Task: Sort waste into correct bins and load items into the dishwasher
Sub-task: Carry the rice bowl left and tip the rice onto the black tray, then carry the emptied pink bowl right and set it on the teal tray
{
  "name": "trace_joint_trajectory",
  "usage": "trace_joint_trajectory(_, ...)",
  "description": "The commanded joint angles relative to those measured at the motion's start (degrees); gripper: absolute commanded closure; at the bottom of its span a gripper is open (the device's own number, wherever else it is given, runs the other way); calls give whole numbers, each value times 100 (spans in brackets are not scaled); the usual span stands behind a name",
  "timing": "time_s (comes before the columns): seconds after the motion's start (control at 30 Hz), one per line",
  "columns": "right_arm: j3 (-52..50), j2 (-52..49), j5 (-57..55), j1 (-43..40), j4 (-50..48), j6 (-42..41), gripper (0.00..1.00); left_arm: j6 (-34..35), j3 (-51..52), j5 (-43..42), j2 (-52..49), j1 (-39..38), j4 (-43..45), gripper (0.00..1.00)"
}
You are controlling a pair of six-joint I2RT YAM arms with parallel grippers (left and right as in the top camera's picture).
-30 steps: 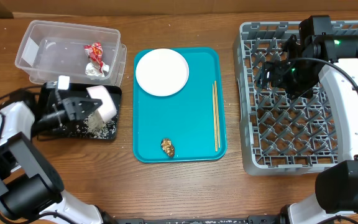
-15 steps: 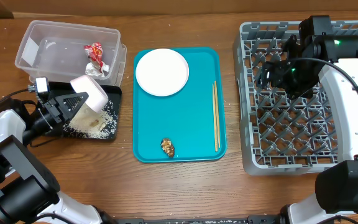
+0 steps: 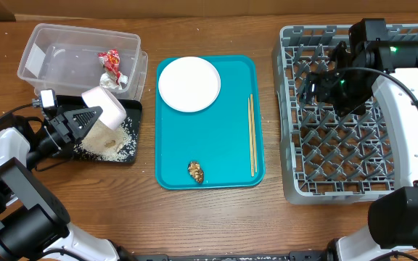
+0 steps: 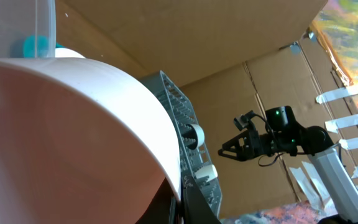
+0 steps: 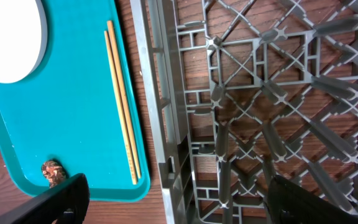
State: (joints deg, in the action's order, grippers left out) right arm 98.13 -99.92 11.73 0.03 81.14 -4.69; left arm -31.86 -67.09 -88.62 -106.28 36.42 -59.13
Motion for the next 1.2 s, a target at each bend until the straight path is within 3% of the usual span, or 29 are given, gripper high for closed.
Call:
trace_joint_trajectory(0.0, 7, 26, -20, -15, 4, 26, 7, 39, 42, 74, 157, 31, 144, 96)
trace_joint_trajectory(0.13, 7, 26, -20, -15, 4, 26, 7, 793, 42, 234, 162, 31, 138, 96)
trace_joint_trajectory(0.23, 7, 26, -20, -15, 7, 26, 7, -7, 7, -195, 197, 13, -232, 96)
trace_joint_trajectory(0.5, 7, 26, -81, -15, 4, 26, 7, 68, 7, 435, 291, -328, -597, 96)
trace_joint_trajectory(0.67, 7, 26, -81, -15, 4, 26, 7, -26, -83, 1108, 778, -1368, -763, 96)
trace_joint_trajectory(0.77, 7, 26, -81, -15, -9, 26, 7, 734, -404, 1845, 951, -2304, -404, 96)
trace_joint_trajectory(0.83, 7, 26, -79, -15, -24, 24, 7, 1875, -603, 3139, 957, -3233, 258, 96)
trace_joint_trajectory(0.93, 7, 26, -79, -15, -22, 24, 7, 2765, -608, 4376, 944, -4105, 909, 96)
trace_joint_trajectory(1.17, 7, 26, -79, -15, -22, 24, 6, 3386, -608, 6391, 791, -5901, 1792, 96)
